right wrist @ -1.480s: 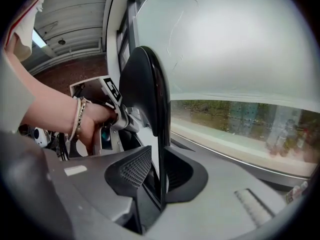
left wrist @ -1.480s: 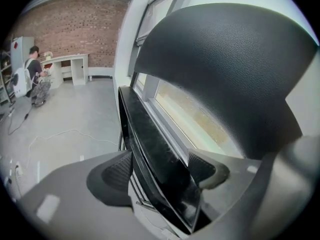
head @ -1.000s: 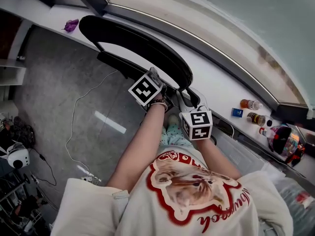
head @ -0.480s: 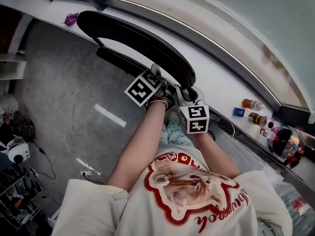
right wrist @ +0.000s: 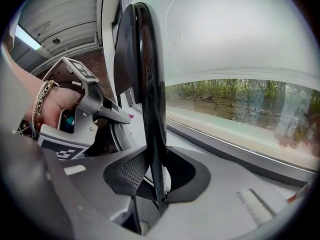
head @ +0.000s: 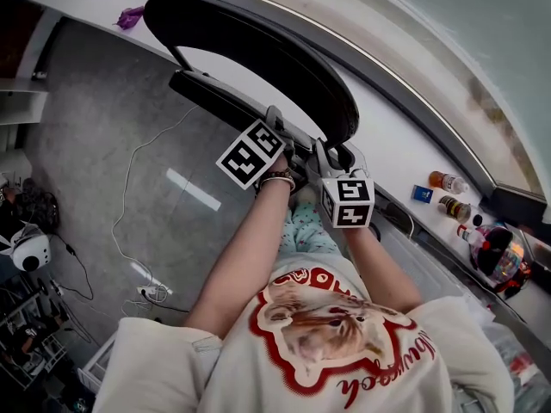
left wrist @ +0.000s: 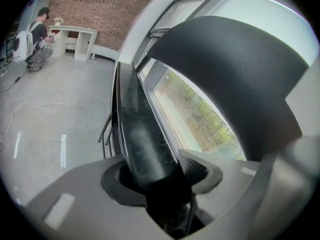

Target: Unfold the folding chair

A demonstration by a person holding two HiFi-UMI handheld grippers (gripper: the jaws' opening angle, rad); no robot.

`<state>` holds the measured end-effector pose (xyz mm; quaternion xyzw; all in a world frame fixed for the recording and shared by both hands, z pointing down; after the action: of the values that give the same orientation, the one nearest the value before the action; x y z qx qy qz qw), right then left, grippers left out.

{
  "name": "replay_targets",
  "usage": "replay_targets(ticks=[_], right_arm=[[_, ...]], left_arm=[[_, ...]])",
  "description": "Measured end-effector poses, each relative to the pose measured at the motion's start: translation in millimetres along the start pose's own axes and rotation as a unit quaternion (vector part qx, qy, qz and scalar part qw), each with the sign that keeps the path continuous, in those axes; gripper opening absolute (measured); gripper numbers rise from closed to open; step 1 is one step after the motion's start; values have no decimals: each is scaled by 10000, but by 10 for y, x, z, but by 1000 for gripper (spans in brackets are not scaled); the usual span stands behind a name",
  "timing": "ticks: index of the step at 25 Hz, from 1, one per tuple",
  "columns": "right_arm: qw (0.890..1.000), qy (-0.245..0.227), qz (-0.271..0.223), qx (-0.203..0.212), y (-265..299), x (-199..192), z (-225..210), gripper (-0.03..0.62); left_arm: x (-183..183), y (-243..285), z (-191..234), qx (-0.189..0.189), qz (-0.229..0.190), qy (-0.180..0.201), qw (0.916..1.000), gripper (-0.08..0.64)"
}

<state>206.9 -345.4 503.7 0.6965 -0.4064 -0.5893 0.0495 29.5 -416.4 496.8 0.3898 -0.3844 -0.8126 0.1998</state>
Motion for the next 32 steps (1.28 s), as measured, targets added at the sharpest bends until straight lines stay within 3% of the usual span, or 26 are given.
replay_targets(ticks=[6, 17, 27, 32], right_arm=[[9995, 200, -237, -44, 21, -93, -36, 129], [9996, 236, -145, -67, 104, -276, -26, 127], [9995, 324, -51, 8, 163, -435, 23, 129], [9994, 326, -19, 125, 172, -492, 8, 129]], left_arm=[[-57, -97, 212, -118, -59, -50, 9999, 210], [-236, -249, 771, -308, -3, -357, 9989, 206], [-460, -321, 1443, -120, -22, -733, 9972, 221], [-563, -335, 1670, -232, -30, -819, 9964, 224]])
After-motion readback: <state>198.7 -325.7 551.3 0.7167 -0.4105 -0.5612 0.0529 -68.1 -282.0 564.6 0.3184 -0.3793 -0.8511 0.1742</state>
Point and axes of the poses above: the fingertips, and each gripper's own axes: y forward along the fingers, z to its left, x out of its top, the point moved 8 cm from there along -y, backward along the fingers, and after that the axes turned 11 degrees about x, right-handed, at the moved point
